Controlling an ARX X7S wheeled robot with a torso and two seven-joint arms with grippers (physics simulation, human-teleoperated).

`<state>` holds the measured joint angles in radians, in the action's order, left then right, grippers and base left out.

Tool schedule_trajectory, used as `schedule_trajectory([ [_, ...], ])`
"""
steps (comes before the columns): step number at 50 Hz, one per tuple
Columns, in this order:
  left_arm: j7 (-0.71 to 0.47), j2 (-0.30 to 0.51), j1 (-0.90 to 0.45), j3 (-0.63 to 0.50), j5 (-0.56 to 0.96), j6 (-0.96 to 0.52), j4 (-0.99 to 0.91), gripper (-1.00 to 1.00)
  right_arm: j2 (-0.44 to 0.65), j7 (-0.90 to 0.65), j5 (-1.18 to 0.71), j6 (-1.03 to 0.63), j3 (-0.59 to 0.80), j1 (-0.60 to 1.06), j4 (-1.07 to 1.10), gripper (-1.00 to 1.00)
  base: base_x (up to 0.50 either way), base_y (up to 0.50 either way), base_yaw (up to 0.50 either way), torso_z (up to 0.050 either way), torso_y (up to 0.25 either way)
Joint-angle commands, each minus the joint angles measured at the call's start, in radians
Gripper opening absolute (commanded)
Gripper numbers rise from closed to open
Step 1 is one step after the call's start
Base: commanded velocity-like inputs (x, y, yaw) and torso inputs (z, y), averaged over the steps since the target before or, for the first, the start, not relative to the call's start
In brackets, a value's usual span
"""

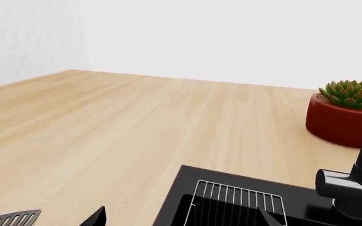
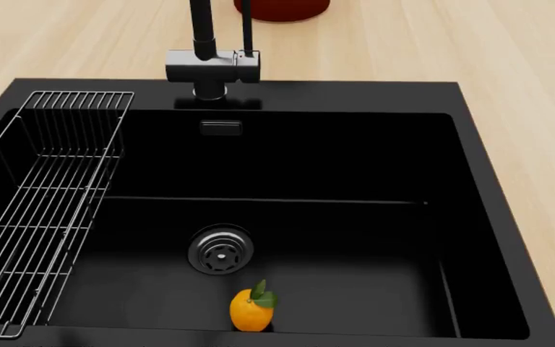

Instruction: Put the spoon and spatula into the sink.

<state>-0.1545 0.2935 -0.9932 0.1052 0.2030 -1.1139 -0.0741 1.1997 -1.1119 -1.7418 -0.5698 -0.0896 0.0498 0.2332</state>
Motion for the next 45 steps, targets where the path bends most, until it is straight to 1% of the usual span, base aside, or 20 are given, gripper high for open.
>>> schedule_trajectory([
  [1,-0.003,0.004,0.002,0.003,0.005,-0.008,-0.015,1.0,0.047,-0.057,0.019,-0.043,0.014,-0.001,0.048,-1.0,0.0,0.0,0.0,0.0,0.0],
  [2,-0.003,0.005,0.002,0.004,0.005,-0.009,-0.016,1.0,0.056,-0.06,0.018,-0.052,0.02,0.017,0.055,-1.0,0.0,0.0,0.0,0.0,0.0],
  [3,-0.003,0.005,0.003,0.004,0.006,-0.011,-0.019,1.0,0.077,-0.07,0.009,-0.073,0.037,0.069,0.072,-1.0,0.0,0.0,0.0,0.0,0.0],
  [5,-0.004,0.005,0.003,0.005,0.007,-0.013,-0.021,1.0,0.092,-0.084,-0.002,-0.135,0.102,0.208,0.085,-1.0,0.0,0.0,0.0,0.0,0.0],
  [6,-0.004,0.005,0.004,0.006,0.008,-0.014,-0.024,1.0,0.088,-0.09,0.001,-0.206,0.16,0.331,0.091,-1.0,0.0,0.0,0.0,0.0,0.0],
  [8,-0.005,0.004,0.007,0.009,0.009,-0.008,-0.018,1.0,0.04,-0.11,0.001,-0.341,0.256,0.562,0.083,-1.0,0.0,0.0,0.0,0.0,0.0],
  [9,-0.006,0.003,0.008,0.009,0.009,-0.008,-0.018,1.0,0.024,-0.113,0.002,-0.374,0.279,0.615,0.078,-1.0,0.0,0.0,0.0,0.0,0.0],
  [11,-0.005,0.002,0.006,0.004,0.009,-0.006,-0.014,1.0,-0.045,-0.109,0.015,-0.491,0.357,0.797,0.061,-1.0,0.0,0.0,0.0,0.0,0.0],
  [14,-0.004,0.003,0.0,0.002,0.008,0.0,-0.005,1.0,-0.143,-0.086,0.031,-0.601,0.437,0.976,0.028,-1.0,0.0,0.0,0.0,0.0,0.0],
  [17,-0.004,0.003,0.0,-0.002,0.008,0.006,0.002,1.0,-0.231,-0.036,0.066,-0.668,0.498,1.088,-0.004,-1.0,0.0,0.0,0.0,0.0,0.0],
  [24,-0.006,0.004,-0.001,-0.002,0.009,0.007,0.004,1.0,-0.384,0.127,0.159,-0.736,0.596,1.235,-0.042,-1.0,0.0,0.0,0.0,0.0,0.0],
  [28,-0.006,0.004,-0.001,-0.003,0.011,0.007,0.004,1.0,-0.426,0.181,0.198,-0.748,0.627,1.281,-0.064,-1.0,0.0,0.0,0.0,0.0,0.0],
  [33,-0.006,0.003,-0.002,-0.008,0.012,0.005,0.002,1.0,-0.476,0.314,0.303,-0.724,0.681,1.319,-0.11,-1.0,0.0,0.0,0.0,0.0,0.0],
  [40,-0.009,0.003,-0.004,-0.007,0.014,0.005,0.003,1.0,-0.582,0.555,0.438,-0.677,0.783,1.407,-0.271,-1.0,0.0,0.0,0.0,0.0,0.0],
  [45,-0.009,0.004,-0.011,-0.012,0.013,0.013,0.016,1.0,-0.683,0.782,0.593,-0.629,0.926,1.51,-0.454,-1.0,0.0,0.0,0.0,0.0,0.0],
])
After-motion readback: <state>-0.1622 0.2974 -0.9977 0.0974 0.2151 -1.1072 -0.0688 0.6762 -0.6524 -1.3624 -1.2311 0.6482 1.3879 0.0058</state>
